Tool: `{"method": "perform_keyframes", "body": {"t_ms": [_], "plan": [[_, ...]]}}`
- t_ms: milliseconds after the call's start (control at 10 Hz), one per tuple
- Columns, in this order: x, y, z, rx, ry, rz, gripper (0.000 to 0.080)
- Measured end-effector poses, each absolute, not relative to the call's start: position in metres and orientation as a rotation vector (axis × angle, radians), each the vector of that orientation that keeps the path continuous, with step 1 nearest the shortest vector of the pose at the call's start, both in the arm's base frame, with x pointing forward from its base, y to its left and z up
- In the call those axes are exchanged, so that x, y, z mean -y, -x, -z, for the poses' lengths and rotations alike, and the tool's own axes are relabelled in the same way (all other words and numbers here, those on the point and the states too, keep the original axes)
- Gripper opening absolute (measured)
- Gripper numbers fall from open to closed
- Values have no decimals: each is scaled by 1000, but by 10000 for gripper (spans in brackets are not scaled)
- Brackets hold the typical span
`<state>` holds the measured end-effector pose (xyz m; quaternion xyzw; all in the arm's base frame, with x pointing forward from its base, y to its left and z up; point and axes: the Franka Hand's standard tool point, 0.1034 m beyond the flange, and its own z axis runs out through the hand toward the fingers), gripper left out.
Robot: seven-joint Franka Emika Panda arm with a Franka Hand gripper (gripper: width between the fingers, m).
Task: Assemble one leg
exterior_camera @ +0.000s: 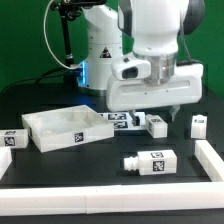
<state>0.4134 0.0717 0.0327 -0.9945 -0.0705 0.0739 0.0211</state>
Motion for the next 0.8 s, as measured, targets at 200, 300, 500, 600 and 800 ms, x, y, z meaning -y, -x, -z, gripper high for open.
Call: {"method": "perform_keyframes", "body": {"t_ms": [200,300,500,600,800], "plan": [[-47,-445,-56,368,3035,-254,647],[-43,-464,-63,453,3023,-205,649],[-52,-485,-69,665,2978,-143,649],[-66,-482,-66,629,2989,-147,649],[-62,-481,-66,646,2984,-148,649]]}}
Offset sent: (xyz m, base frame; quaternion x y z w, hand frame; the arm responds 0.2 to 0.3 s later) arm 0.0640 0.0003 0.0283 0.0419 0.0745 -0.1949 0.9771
